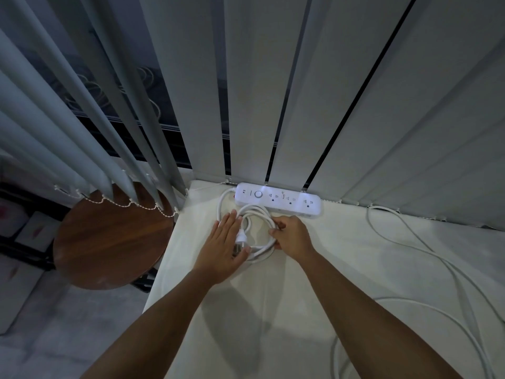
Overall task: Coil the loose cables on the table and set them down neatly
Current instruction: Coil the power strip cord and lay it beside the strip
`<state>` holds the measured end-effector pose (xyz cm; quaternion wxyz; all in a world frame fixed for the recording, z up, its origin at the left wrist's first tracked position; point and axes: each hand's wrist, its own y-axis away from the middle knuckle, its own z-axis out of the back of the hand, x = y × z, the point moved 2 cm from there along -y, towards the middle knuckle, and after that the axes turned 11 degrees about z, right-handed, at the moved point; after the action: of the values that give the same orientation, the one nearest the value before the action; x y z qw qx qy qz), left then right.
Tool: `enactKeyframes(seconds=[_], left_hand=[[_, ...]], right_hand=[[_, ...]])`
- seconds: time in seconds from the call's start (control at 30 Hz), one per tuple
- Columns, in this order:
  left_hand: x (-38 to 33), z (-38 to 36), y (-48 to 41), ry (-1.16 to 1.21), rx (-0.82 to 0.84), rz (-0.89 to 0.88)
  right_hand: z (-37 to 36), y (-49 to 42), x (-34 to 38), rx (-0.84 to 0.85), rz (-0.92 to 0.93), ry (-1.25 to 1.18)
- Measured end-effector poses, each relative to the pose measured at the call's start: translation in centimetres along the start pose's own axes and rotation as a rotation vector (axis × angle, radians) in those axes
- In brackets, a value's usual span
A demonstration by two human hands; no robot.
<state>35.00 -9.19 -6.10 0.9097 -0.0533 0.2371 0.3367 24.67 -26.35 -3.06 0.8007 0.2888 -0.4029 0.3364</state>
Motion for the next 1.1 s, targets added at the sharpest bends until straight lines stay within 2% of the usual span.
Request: enactKeyframes(seconds=[0.17,0.3,0.43,0.7,0.93,1.1], left_hand=[[0.1,-0.1,0.1,0.027,0.009,-0.005],[-0.4,-0.3,0.0,0.011,0.014,-0.001],[-0.8,-0.6,0.0,-0.009,0.047,0.025],[-0.6,0.1,-0.1,-0.134,0.094,0.042],[-1.5,1.3,0.6,-0.164,0.116,0.062],[-1.9,1.3,1.9,-0.149,0.11,0.079]], right_hand=[[0.4,-0.6,0.3,0.061,0.006,0.304],[0.6,-0.7,0.6,0.065,0.003,0.407],[0.5,-0.7,0.9,-0.002,0.051,0.475],[1.0,0.1,1.4,0.025,0.099,0.347],[0.5,2.1,1.8,0.038,0.064,0.355],[0.6,3.7,2.5,-0.027,0.13,0.442]])
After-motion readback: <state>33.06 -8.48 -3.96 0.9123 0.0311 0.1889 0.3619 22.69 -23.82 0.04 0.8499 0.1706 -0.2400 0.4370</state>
